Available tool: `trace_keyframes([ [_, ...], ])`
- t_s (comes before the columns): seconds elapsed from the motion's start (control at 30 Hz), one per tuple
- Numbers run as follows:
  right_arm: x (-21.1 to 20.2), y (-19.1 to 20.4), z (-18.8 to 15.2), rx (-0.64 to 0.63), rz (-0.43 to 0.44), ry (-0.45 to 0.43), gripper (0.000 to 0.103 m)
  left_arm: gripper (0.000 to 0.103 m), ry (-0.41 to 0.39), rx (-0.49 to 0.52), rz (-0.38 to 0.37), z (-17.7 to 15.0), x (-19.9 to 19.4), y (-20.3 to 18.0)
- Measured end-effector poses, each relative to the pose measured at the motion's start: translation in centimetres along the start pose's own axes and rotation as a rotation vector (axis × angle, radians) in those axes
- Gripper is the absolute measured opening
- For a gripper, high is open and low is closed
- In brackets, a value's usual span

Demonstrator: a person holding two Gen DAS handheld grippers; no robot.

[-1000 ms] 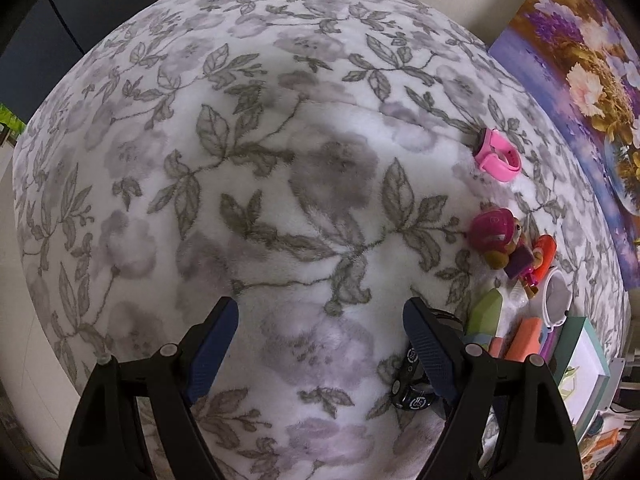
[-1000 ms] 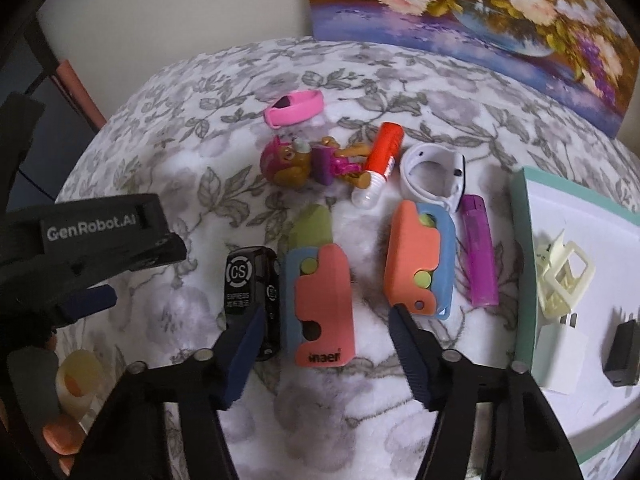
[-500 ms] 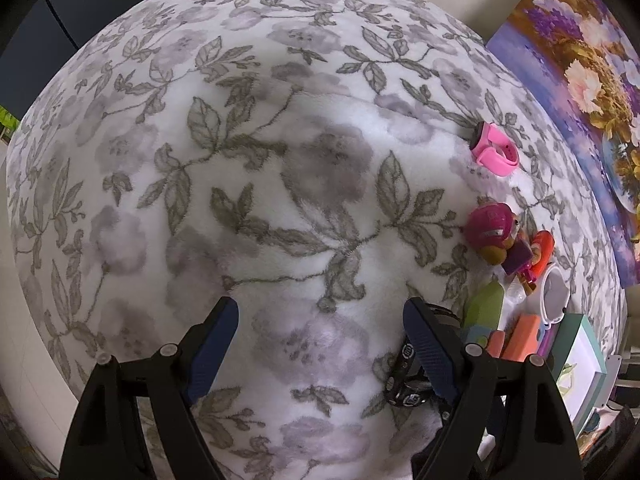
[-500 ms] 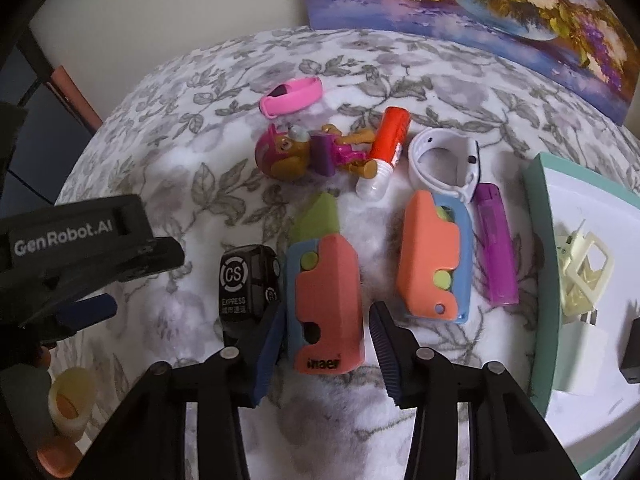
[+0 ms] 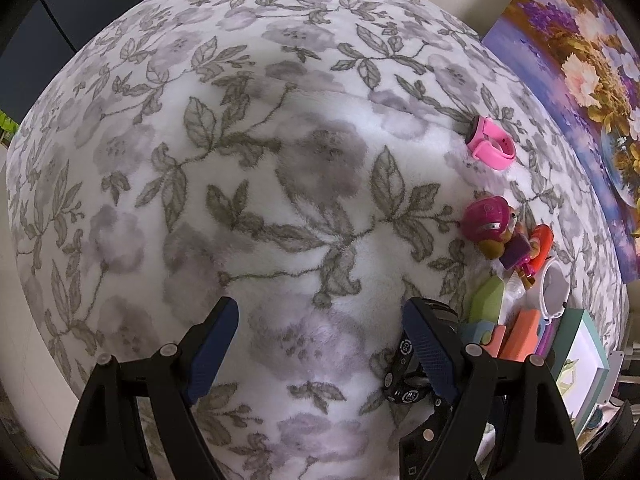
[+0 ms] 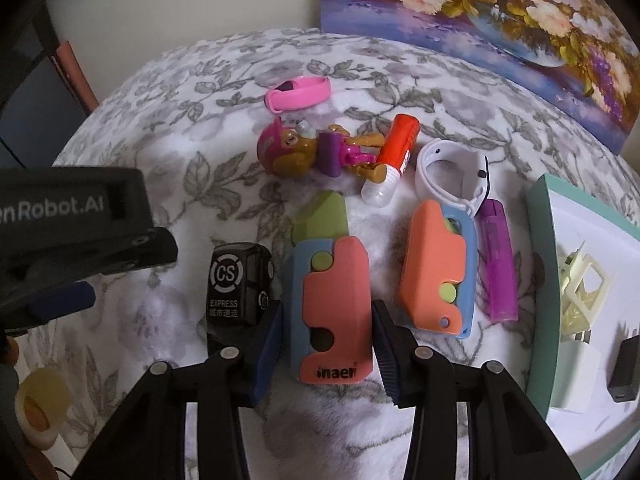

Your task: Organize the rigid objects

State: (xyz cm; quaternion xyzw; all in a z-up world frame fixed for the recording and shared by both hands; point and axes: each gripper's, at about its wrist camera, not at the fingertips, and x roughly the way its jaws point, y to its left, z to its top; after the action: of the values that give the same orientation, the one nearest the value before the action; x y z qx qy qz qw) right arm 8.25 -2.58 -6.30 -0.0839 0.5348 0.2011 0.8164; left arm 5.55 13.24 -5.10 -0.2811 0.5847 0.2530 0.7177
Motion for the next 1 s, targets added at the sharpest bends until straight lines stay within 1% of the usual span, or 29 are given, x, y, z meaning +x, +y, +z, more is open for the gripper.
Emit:
trace_keyframes([
  [0.13,-0.2,-0.3,-0.2,0.005,0.011,-0.006,0.046,0.085,0.005,0.0,-0.021,0.0,0.0,0.0],
  [0.27,-0.5,-0.7,-0.6,0.025,0.021,0.0,0.045,0.085,0.002,0.024,-0.027,-0.2,-0.3,-0.7],
  [0.37,-0.7,-1.2,-0.9,0.037,0.035,0.007,0.045,0.085,0.01,0.06,-0.028,-0.5,-0.2,-1.8],
  [0.47,-0.8,-2.2,-1.2,0.084,0.057,0.016,0.045,0.085,0.022,0.092,-0.04,-1.0,0.1,-2.9],
  [0.63,-1.2,-3.7,-1.5,0.153,0.092,0.032,0.045,0.085,0.026,0.156,-0.036,-1.7,0.6,-4.8],
  [0.83,-1.3,-4.3,-1.5,0.175,0.107,0.039,0.045,0.084,0.03,0.235,-0.024,-2.6,1.1,-7.2],
  [0.9,-1.3,-4.2,-1.5,0.169,0.104,0.04,0.045,0.077,0.035,0.252,-0.023,-2.9,1.5,-7.9],
  [0.93,-1.3,-4.3,-1.5,0.17,0.103,0.04,0.045,0.067,0.039,0.258,-0.018,-3.1,1.6,-8.1],
  [0.97,-1.3,-4.3,-1.6,0.17,0.104,0.04,0.045,0.062,0.047,0.264,-0.011,-3.2,1.8,-8.3],
  [1.0,-1.3,-4.3,-1.5,0.17,0.105,0.04,0.045,0.06,0.053,0.27,-0.013,-3.5,2.3,-8.6],
])
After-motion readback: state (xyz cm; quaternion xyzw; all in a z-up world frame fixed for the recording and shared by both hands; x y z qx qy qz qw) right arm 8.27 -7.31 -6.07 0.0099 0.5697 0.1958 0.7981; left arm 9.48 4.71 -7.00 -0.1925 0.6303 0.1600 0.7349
